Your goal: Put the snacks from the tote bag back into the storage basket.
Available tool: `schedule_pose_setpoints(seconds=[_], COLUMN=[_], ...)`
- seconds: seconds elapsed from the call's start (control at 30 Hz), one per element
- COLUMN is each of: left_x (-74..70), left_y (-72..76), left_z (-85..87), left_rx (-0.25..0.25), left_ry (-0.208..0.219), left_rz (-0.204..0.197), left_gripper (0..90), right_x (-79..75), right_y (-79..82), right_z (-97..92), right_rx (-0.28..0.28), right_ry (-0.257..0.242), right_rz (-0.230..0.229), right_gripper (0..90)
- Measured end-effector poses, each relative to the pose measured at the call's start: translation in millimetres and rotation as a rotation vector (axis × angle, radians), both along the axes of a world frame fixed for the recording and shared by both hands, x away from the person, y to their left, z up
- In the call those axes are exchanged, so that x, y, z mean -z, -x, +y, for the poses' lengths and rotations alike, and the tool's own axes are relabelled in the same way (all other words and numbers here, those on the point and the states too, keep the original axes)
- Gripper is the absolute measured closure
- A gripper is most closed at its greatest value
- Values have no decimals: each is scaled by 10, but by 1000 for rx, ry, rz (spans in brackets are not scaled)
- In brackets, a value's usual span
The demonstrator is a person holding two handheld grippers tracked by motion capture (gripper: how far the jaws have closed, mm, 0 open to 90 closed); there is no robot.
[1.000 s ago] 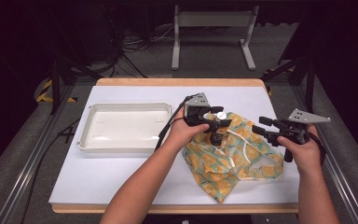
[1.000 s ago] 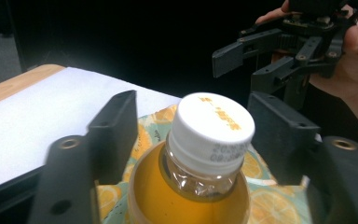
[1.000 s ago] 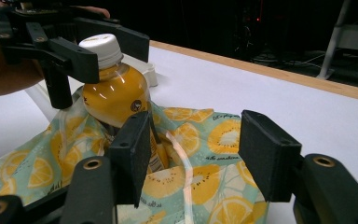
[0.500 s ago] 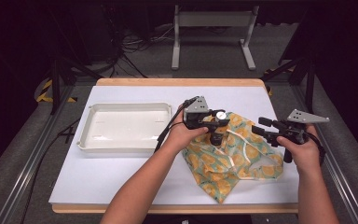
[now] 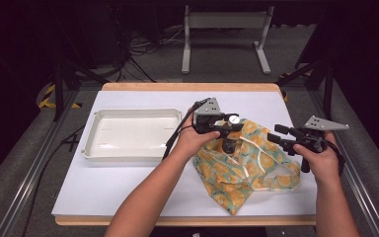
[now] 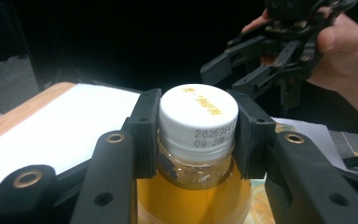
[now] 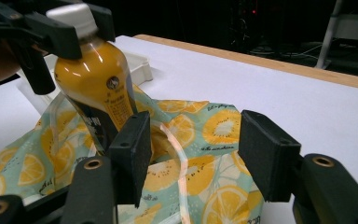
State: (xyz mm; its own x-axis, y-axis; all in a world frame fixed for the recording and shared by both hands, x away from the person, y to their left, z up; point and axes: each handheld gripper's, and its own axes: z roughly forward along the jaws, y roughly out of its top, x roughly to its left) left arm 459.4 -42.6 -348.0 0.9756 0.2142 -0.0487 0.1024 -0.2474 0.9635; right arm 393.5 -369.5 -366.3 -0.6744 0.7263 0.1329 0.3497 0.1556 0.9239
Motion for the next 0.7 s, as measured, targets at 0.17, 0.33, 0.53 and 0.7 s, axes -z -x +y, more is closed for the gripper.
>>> schedule_pose_setpoints(seconds=[0.17,0.33,0.53,0.7], left_x=[-97,-219,-423,-548], left_y=[-1,23,66,85], left_z=[28,48,90,111], left_rx=[33,48,64,71], left_ry=[1,6,-8,-8], left_rz=[-13,-11,-24,-25], left_gripper=[584,584,584,584], right_x=[-9,-15,7,8], right_y=[7,10,-10,-10], right_z=[4,0,4,20], right_rx=[-3,-3,-7,-13], right_ry=[-3,-16,-18,-24], right_rz=[-2,0,10,15], right_gripper=[448,440,441,443])
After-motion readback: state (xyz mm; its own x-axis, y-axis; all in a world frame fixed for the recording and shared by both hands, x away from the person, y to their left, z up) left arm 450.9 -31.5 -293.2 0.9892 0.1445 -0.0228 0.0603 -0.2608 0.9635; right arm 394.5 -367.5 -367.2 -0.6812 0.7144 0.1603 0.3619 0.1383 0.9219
